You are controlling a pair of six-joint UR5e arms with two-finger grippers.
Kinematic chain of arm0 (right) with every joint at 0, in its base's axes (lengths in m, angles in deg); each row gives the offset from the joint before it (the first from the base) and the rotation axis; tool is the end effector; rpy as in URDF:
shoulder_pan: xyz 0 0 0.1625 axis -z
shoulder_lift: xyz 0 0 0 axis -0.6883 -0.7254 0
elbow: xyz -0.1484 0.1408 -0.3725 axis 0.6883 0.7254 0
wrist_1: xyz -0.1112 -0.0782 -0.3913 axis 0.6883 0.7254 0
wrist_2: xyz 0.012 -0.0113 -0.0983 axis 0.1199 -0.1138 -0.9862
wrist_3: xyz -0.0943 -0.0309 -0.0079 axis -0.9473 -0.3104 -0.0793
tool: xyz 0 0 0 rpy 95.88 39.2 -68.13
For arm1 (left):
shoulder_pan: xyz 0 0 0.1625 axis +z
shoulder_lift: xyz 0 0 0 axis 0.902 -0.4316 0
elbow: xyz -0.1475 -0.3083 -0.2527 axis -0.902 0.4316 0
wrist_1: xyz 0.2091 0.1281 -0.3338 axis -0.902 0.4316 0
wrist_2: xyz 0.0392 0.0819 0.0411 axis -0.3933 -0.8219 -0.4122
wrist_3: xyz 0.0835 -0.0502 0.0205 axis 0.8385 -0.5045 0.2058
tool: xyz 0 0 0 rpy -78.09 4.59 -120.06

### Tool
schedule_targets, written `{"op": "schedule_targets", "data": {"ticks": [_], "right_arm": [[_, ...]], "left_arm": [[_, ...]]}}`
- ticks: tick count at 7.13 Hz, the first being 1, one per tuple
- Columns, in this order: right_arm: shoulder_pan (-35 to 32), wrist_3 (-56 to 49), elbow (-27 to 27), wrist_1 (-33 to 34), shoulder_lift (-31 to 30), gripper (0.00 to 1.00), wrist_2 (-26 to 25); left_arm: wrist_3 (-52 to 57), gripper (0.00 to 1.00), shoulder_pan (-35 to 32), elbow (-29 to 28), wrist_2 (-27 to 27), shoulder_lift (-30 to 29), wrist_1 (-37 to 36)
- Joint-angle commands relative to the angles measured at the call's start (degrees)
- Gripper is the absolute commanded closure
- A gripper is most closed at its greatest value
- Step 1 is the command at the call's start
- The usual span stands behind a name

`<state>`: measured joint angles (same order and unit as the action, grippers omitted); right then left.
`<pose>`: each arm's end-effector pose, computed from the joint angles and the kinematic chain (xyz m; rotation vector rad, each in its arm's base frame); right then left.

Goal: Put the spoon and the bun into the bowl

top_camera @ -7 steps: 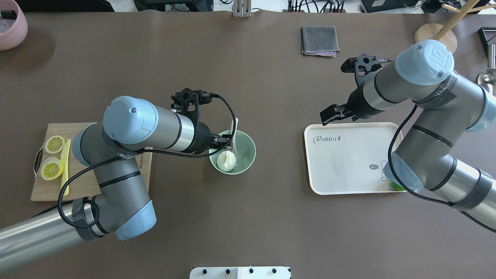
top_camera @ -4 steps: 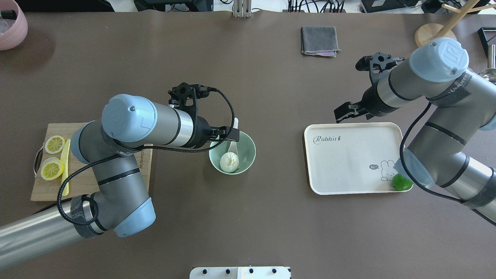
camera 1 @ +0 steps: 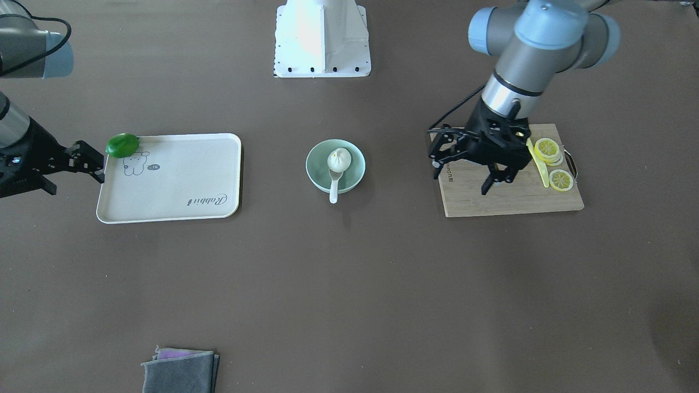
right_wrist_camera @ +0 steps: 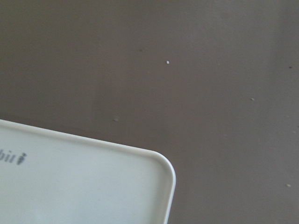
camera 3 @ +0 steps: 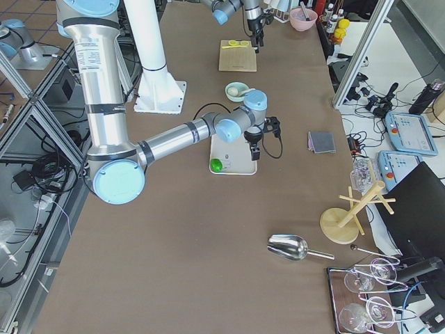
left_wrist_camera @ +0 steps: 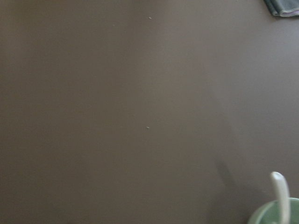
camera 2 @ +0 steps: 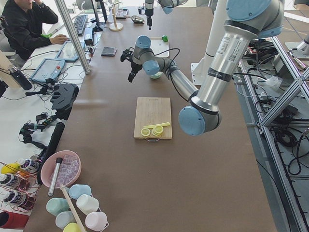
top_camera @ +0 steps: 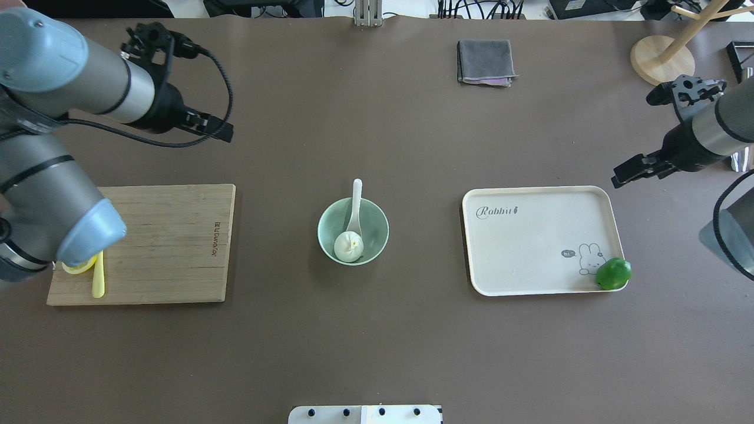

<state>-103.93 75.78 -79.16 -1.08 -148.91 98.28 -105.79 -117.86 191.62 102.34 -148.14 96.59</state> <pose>-0.1928 -0.4884 0.4940 0.1517 -0.8020 -0.1983 0.2833 -0.5341 0.2923 0.4753 0.8604 0.2101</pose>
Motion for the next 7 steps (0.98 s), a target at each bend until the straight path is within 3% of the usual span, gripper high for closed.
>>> {"op": "schedule_targets", "data": {"ticks": [1,2,3,4,5,7], "right_arm": [[-10.1,-14.9,1.0,-0.1,-9.0,0.0,1.3],[-16.0,-19.7,4.0,-0.4,-11.5,0.0,3.3],[-19.9,-22.7,7.7,-0.6,-11.8,0.0,6.9],[-21.4,-23.0,9.0,-0.3,-11.7,0.0,6.3],[-21.5,-23.0,10.2,-0.3,-11.4,0.0,3.6],[-23.4,-22.7,10.2,-0.3,-11.5,0.0,5.4]], "left_arm": [[19.8,0.02,-19.7,-0.3,9.5,10.5,-1.8],[21.1,0.02,-25.1,-1.1,11.6,14.8,-1.2],[21.2,0.02,-26.2,-1.7,11.3,19.2,-0.8],[21.7,0.02,-29.7,-1.6,11.4,24.3,-0.9],[21.9,0.02,-31.6,-2.6,11.3,26.8,-0.7],[21.3,0.02,-34.5,-3.6,14.8,28.1,-1.0]]}}
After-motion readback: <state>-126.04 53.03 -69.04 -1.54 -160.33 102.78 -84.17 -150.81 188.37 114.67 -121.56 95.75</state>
